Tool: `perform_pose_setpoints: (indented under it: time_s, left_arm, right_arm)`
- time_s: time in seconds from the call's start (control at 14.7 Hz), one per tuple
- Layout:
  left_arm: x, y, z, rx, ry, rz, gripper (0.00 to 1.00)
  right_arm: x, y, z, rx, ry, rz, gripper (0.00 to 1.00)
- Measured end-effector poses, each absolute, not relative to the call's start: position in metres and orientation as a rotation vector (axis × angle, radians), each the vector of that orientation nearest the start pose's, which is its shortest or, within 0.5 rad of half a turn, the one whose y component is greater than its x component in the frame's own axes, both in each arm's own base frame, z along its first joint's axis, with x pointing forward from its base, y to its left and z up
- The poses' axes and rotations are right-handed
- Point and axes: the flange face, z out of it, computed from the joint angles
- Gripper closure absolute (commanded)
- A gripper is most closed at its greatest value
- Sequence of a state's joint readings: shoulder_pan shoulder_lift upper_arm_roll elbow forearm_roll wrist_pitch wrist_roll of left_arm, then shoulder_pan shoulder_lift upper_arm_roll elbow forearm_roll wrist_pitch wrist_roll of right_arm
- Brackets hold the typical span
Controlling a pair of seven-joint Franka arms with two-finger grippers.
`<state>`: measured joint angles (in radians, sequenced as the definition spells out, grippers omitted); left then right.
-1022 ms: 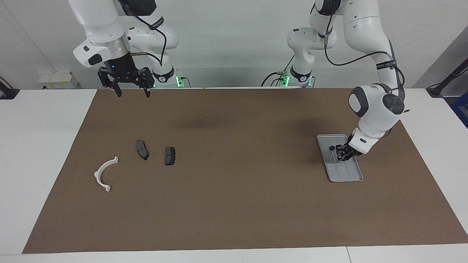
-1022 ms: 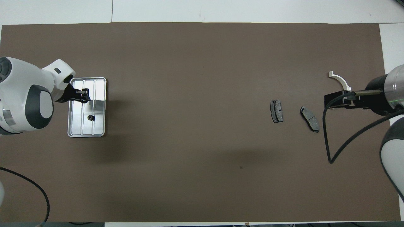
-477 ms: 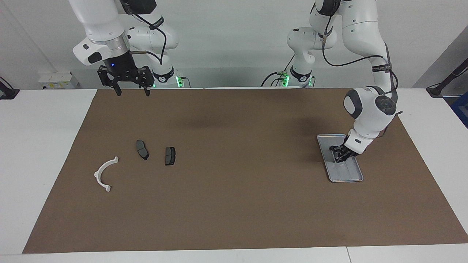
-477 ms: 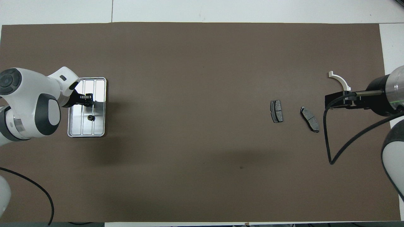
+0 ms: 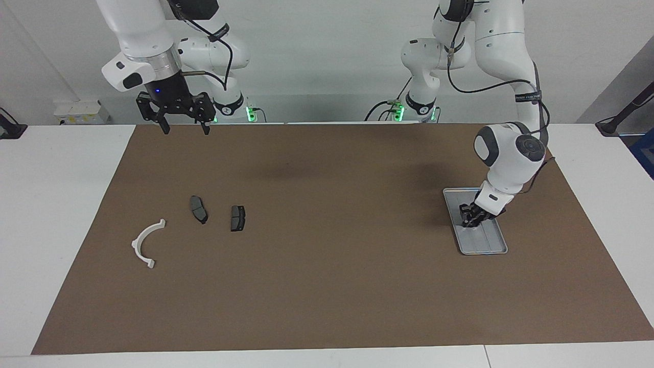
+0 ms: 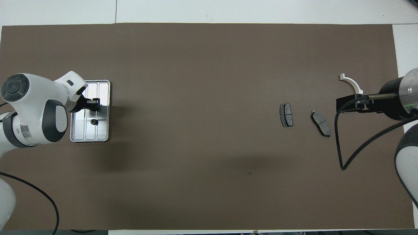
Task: Pick bearing gear from pile to tray
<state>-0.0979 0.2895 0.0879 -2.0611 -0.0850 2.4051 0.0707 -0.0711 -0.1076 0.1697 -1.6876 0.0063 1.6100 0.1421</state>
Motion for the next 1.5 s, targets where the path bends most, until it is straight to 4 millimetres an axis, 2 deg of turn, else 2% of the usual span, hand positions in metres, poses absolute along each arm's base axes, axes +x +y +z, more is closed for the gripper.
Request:
perform_pose_setpoints:
  time_s: [0.07,0.2,0.27,0.34,0.48,0.61,0.75,0.89,1.02,1.16,1.5]
  left_arm:
    - [0.594,-0.008,0.299,-3.172,0.038,-0.090,0.01]
    - [0.596,-0.008,0.305,-3.174,0.038,-0.080,0.00]
    - [0.600,-0.007,0.317,-3.178,0.039,-0.052,0.00]
    - [0.608,-0.007,0.341,-3.183,0.039,-0.026,0.00]
    - [0.626,-0.002,0.413,-3.190,0.002,-0.049,0.00]
    - [0.633,0.011,0.493,-3.188,-0.127,-0.164,0.00]
    - [0.624,0.016,0.560,-3.187,-0.252,-0.288,0.00]
    - [0.600,0.017,0.608,-3.193,-0.353,-0.312,0.00]
    - [0.566,0.015,0.634,-3.209,-0.345,-0.121,0.00]
    - [0.543,0.009,0.647,-3.218,-0.274,-0.006,0.00]
    - [0.540,-0.012,0.645,-3.183,-0.140,0.037,0.00]
  right_arm:
    - [0.521,0.057,0.630,-3.149,0.070,-0.047,0.00]
    - [0.521,0.057,0.630,-3.149,0.070,-0.047,0.00]
    - [0.521,0.057,0.630,-3.149,0.070,-0.047,0.00]
    - [0.521,0.057,0.630,-3.149,0.070,-0.047,0.00]
    - [0.521,0.057,0.630,-3.149,0.070,-0.047,0.00]
    - [0.521,0.057,0.630,-3.148,0.070,-0.047,0.00]
    - [0.521,0.056,0.630,-3.148,0.072,-0.047,0.00]
    - [0.522,0.056,0.630,-3.148,0.074,-0.047,0.00]
    - [0.522,0.055,0.630,-3.148,0.076,-0.047,0.00]
    - [0.522,0.053,0.630,-3.148,0.081,-0.047,0.00]
    - [0.522,0.046,0.631,-3.146,0.101,-0.049,0.00]
